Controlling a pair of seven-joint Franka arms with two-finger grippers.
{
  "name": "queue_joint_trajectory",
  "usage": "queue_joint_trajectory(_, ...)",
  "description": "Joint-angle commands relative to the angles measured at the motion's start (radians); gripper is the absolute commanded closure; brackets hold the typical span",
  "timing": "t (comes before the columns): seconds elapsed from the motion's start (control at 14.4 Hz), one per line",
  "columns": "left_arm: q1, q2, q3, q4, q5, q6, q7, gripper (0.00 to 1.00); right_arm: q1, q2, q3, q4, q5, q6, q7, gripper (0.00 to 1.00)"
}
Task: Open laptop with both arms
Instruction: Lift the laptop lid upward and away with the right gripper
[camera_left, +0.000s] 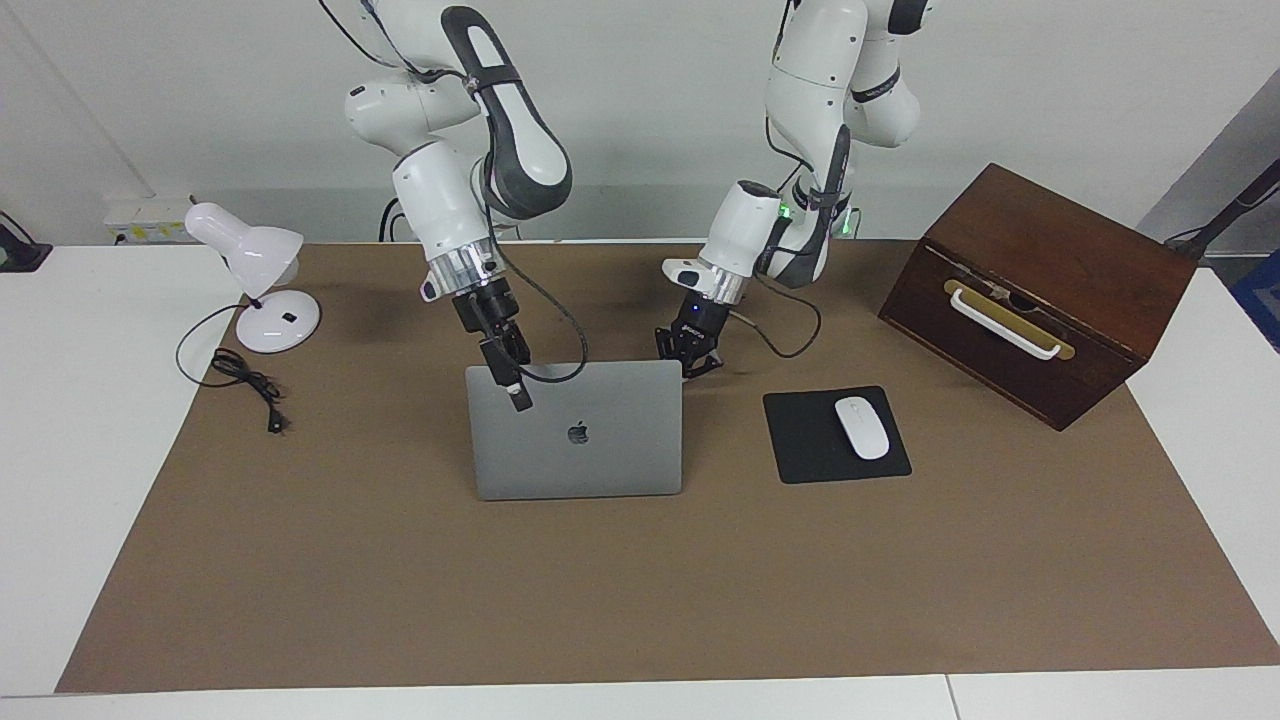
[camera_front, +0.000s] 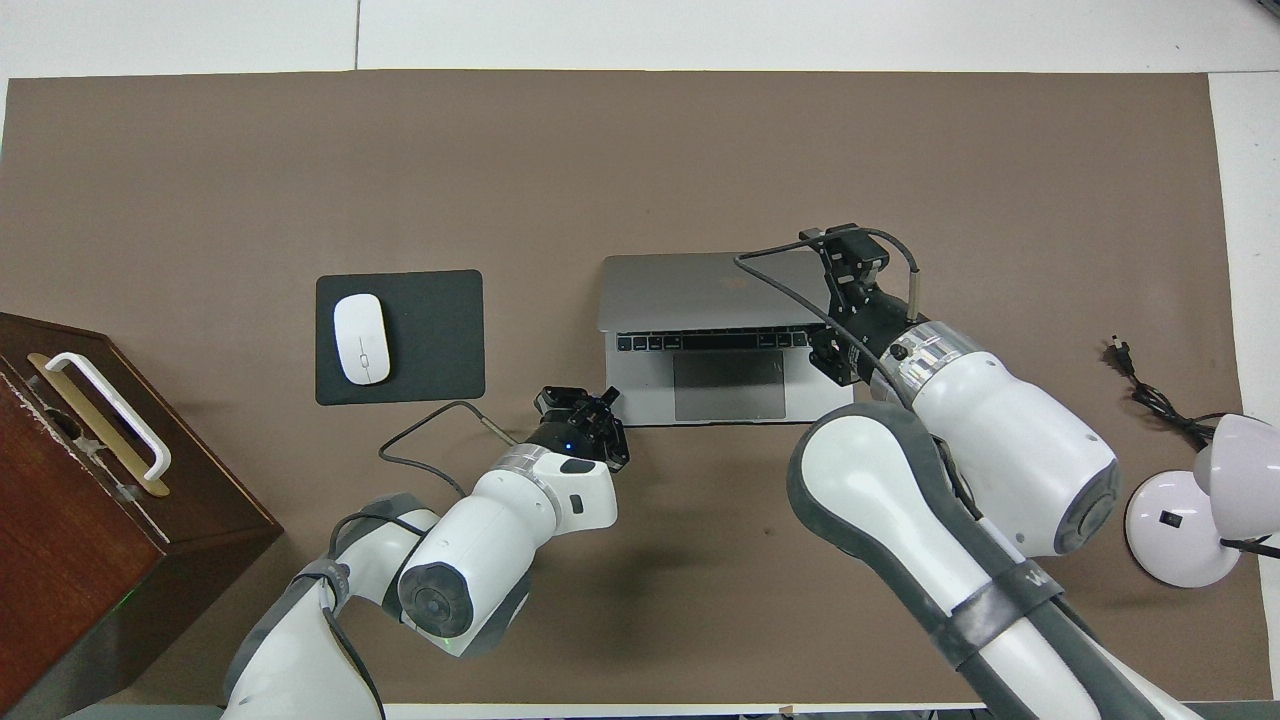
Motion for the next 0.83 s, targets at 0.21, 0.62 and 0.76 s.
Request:
queue_joint_trajectory(0.21, -0.025, 0.043, 0.015, 0.021, -0.001, 0.02, 0.012, 1.0, -0.004, 0.063, -0.024, 0.136, 0.035, 0.021, -0.066, 0.0)
queue_joint_trajectory(0.62, -0.025, 0.043, 0.015, 0.021, -0.001, 0.02, 0.013, 1.0, -0.002, 0.139, -0.079, 0.239, 0.026, 0.01, -0.088, 0.0)
queue_joint_trajectory(0.76, -0.025, 0.043, 0.015, 0.021, -0.001, 0.02, 0.013, 1.0, -0.004, 0.171, -0.089, 0.279, 0.026, 0.007, -0.088, 0.0)
